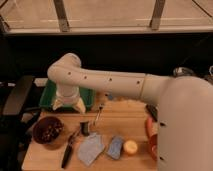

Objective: Place grapes in paper cup

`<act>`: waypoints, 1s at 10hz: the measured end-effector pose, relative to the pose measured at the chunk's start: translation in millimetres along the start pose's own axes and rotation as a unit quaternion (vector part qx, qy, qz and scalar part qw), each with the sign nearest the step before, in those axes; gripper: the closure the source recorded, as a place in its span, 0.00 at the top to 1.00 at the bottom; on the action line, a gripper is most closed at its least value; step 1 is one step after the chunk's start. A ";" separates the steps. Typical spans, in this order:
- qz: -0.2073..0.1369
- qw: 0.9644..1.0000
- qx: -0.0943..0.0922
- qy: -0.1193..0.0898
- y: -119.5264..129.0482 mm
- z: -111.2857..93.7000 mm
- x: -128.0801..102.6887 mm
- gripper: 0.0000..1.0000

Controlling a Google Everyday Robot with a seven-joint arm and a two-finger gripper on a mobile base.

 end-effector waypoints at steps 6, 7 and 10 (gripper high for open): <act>-0.057 0.995 0.010 -0.085 -59.1 75.2 -29.0 0.80; -0.056 0.993 0.006 -0.101 -60.0 90.9 -34.0 0.80; -0.059 0.991 -0.003 -0.124 -63.6 110.1 -45.3 0.78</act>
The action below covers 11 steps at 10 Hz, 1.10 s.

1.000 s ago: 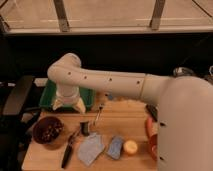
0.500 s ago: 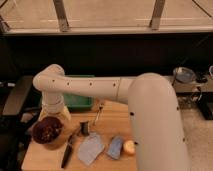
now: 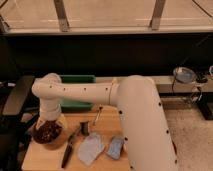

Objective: Place grapes in paper cup

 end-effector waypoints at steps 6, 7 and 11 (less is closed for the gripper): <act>0.011 1.000 -0.009 -0.007 6.1 9.3 -1.1 0.20; 0.014 1.000 -0.010 -0.005 8.7 9.2 0.1 0.11; 0.038 0.999 0.016 0.022 31.1 -23.3 8.3 0.00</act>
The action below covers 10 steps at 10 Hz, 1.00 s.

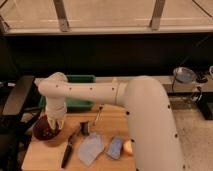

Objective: Place grapes in paper cup

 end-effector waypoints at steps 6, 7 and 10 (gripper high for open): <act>0.012 0.994 0.086 0.065 15.0 -86.3 15.0 0.00; 0.019 0.992 0.092 0.079 21.0 -102.7 21.6 0.00; 0.058 0.987 0.098 0.112 59.7 -171.0 55.0 0.00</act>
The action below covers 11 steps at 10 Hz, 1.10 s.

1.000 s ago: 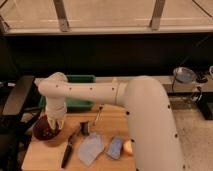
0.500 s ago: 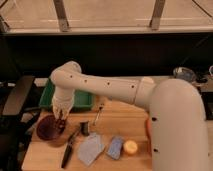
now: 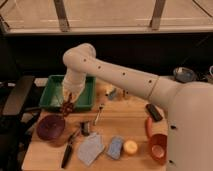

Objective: Place grapes in paper cup

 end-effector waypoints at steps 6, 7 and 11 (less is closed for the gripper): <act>0.107 0.994 -0.023 0.032 101.2 -97.9 97.2 0.00; 0.112 0.993 -0.023 0.030 109.1 -101.8 101.1 0.00; 0.113 0.993 -0.023 0.029 109.2 -101.2 101.3 0.00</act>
